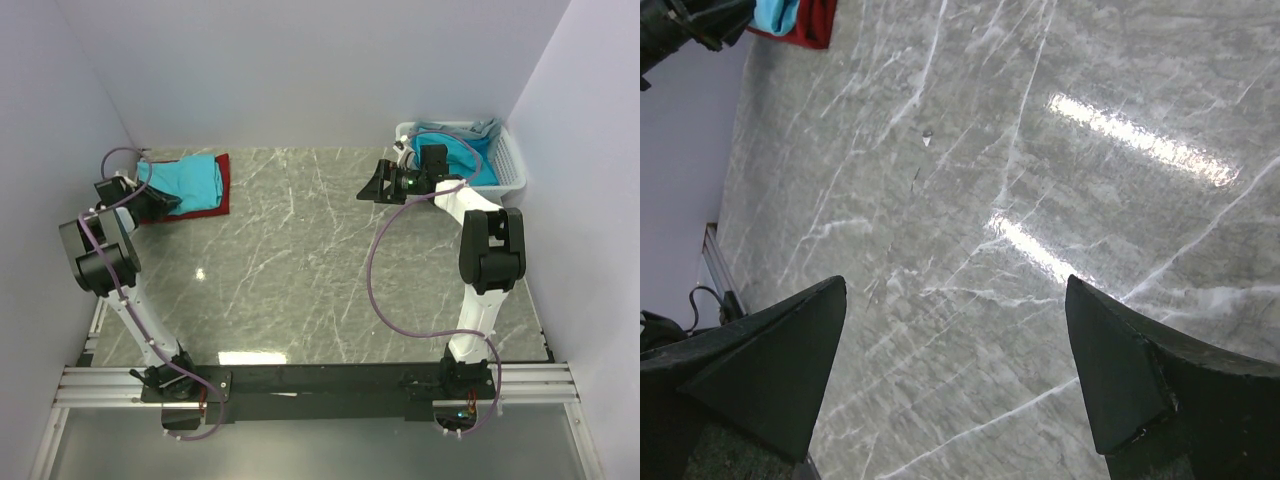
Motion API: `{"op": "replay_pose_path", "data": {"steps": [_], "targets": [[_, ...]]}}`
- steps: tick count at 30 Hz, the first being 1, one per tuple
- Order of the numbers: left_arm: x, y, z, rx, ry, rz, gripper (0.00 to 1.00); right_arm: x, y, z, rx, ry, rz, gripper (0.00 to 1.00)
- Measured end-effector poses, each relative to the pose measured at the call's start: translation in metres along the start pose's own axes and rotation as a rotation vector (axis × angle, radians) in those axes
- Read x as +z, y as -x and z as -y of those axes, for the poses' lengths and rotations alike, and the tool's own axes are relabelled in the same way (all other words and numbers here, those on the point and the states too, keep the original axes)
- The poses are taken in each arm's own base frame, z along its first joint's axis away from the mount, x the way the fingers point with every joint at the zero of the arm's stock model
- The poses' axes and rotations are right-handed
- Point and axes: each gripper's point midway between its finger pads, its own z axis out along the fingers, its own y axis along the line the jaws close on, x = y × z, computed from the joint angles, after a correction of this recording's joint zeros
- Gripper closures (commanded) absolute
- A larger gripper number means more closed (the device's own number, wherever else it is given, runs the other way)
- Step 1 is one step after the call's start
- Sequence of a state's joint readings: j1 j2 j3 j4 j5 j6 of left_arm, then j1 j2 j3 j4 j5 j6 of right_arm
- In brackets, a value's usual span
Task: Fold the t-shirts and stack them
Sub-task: Neatly place the folded tshirt to the corner
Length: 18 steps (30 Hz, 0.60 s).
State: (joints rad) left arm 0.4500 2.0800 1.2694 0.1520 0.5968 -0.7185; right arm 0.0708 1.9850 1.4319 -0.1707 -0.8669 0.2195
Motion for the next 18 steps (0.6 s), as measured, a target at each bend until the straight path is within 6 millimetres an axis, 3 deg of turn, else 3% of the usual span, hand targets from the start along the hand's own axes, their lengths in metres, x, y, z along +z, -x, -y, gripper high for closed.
{"op": "replay_pose_path", "data": {"steps": [3,10,14,18], "targets": [[-0.006,0.003,0.011,0.01,-0.023,0.001,0.67,0.0,0.0,0.0,0.0,0.0,0.0,0.04],[-0.016,0.018,0.066,0.089,-0.143,0.013,0.7,-0.001,0.0,0.001,0.001,-0.001,0.001,0.04],[-0.009,0.002,0.083,0.107,-0.184,-0.03,0.73,-0.001,0.001,0.001,0.001,-0.002,0.002,0.04],[0.009,-0.025,0.092,0.116,-0.207,-0.105,0.73,-0.001,0.001,0.001,0.001,-0.002,0.002,0.04]]}}
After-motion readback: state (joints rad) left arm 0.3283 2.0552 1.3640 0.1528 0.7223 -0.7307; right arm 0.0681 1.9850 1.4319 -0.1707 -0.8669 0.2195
